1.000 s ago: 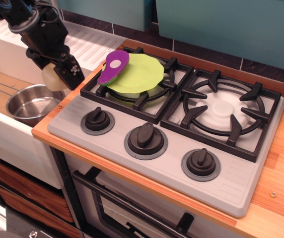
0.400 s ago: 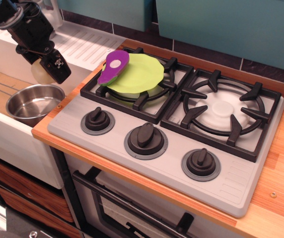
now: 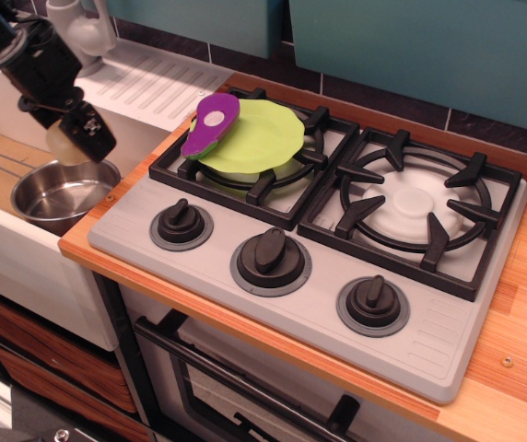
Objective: Put eggplant on plate and largepotato in pot or pan in sink
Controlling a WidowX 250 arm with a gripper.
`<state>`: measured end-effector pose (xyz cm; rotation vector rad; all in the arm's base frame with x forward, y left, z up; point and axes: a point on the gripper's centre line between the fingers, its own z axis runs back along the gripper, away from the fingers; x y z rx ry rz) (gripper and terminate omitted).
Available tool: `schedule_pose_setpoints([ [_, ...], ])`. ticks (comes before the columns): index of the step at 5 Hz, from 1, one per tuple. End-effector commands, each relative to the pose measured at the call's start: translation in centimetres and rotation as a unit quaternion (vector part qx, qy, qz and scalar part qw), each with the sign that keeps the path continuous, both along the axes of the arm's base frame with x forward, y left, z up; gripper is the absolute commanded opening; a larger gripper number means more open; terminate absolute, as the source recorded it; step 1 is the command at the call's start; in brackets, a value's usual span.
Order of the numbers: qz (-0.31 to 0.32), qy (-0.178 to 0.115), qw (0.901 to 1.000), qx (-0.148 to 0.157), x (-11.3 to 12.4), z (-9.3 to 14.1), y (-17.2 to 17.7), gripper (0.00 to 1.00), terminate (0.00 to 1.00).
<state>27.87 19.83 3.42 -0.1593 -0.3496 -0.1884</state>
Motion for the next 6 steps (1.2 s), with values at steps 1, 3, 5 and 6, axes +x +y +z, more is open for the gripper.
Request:
schedule_pose_setpoints([
  [1, 0.001, -0.024, 0.9996, 0.014, 0.0, 0.4, 1.4, 0.0, 0.0],
  [3, -0.001, -0.033, 0.9994, 0.012, -0.2, 0.1, 1.5, 0.0, 0.0],
  [5, 0.004, -0.026, 0.9996, 0.011, 0.0, 1.1, 0.6, 1.0, 0.0],
  [6, 0.011, -0.024, 0.9995, 0.018, -0.1, 1.6, -0.3, 1.0, 0.0],
])
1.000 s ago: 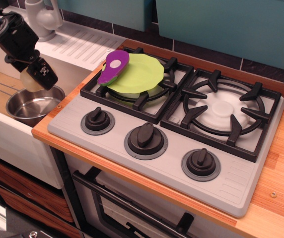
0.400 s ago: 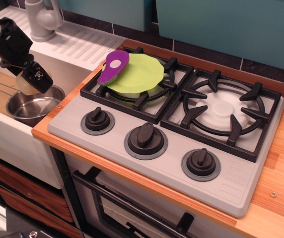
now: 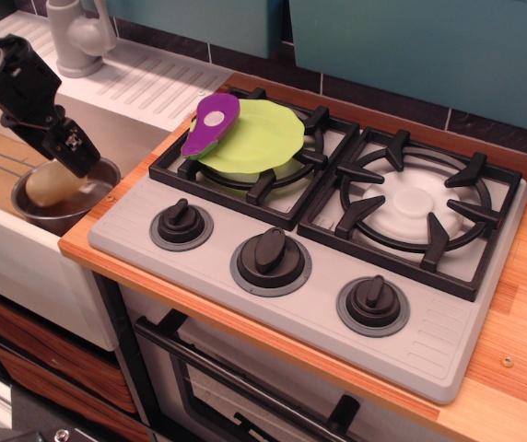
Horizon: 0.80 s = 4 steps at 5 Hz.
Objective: Put eggplant on plate and largepotato in pot or pan in sink
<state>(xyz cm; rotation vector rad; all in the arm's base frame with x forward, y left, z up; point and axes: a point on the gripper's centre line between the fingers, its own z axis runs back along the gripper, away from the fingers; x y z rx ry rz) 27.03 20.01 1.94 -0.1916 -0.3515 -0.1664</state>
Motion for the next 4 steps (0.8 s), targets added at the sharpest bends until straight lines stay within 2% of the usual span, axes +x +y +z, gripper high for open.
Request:
schedule_pose_setpoints([
  [1, 0.007, -0.019, 0.9987, 0.048, 0.4, 4.2, -1.7, 1.0, 0.0],
  [2, 0.015, 0.007, 0.9978, 0.064, 0.1, 7.2, -3.1, 1.0, 0.0],
  [3, 0.024, 0.038, 0.9944, 0.096, -0.3, 10.1, -5.0, 1.0, 0.0],
  [4, 0.031, 0.058, 0.9907, 0.118, -0.6, 12.1, -7.1, 1.0, 0.0],
])
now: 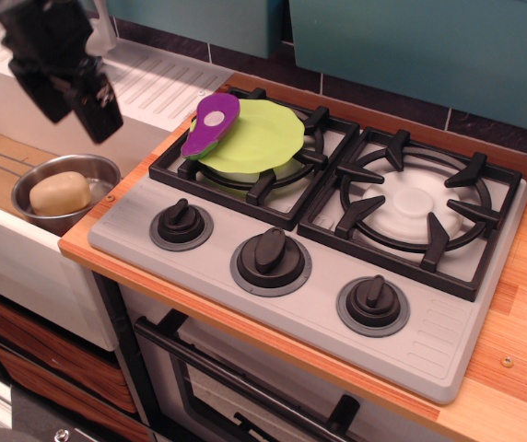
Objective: Put eggplant on plate and largepotato in pot or pan in sink
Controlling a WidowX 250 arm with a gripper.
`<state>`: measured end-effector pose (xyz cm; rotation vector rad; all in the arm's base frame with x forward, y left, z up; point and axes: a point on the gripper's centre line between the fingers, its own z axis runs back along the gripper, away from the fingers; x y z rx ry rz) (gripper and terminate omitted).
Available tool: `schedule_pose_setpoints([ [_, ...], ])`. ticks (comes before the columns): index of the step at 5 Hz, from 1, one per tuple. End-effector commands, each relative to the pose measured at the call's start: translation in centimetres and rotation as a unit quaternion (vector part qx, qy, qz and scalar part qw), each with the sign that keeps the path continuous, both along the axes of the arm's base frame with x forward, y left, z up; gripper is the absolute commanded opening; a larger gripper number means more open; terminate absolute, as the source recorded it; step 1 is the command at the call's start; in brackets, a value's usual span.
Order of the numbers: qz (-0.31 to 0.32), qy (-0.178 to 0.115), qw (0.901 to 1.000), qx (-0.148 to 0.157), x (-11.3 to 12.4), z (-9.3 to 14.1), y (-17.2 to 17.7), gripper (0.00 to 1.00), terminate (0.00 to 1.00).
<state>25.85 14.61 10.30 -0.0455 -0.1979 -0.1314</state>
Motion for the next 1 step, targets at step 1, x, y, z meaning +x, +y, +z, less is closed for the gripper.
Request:
schedule_pose_setpoints([
  [1, 0.007, -0.008, 0.9983, 0.058, 0.15, 4.59, -3.32, 1.0, 1.0],
])
